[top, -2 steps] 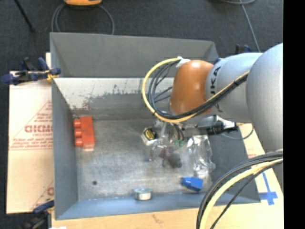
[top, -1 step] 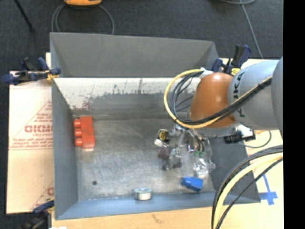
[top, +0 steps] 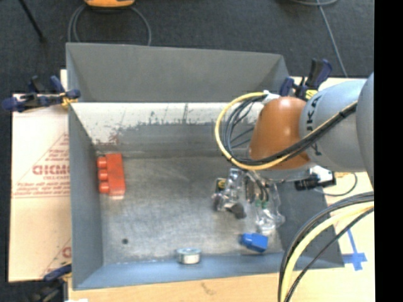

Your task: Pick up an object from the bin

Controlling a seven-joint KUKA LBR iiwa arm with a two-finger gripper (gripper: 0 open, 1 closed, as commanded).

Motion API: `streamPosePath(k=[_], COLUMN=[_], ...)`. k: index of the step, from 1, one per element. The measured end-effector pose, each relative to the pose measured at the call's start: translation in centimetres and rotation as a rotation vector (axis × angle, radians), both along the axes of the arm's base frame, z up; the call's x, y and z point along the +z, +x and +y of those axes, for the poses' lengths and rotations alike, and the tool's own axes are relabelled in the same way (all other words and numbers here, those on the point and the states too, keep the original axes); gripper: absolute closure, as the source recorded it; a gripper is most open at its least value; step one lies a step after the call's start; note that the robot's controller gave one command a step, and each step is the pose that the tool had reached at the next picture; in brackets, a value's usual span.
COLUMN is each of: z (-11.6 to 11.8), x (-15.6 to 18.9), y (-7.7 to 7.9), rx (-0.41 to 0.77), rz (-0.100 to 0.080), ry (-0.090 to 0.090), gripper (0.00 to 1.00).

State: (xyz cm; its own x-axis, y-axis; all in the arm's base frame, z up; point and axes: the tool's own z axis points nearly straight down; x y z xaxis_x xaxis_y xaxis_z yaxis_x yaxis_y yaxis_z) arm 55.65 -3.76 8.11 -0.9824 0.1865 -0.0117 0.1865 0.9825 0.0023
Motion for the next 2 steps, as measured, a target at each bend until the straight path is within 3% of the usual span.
streamPosePath(k=[1, 2], z=[-1.7, -0.5], x=[16.3, 17.4], y=[1.0, 1.6], rx=[0.163, 0.719], rz=[-0.002, 0.005], ry=[-0.005, -0.007], gripper=[1.00, 1.00])
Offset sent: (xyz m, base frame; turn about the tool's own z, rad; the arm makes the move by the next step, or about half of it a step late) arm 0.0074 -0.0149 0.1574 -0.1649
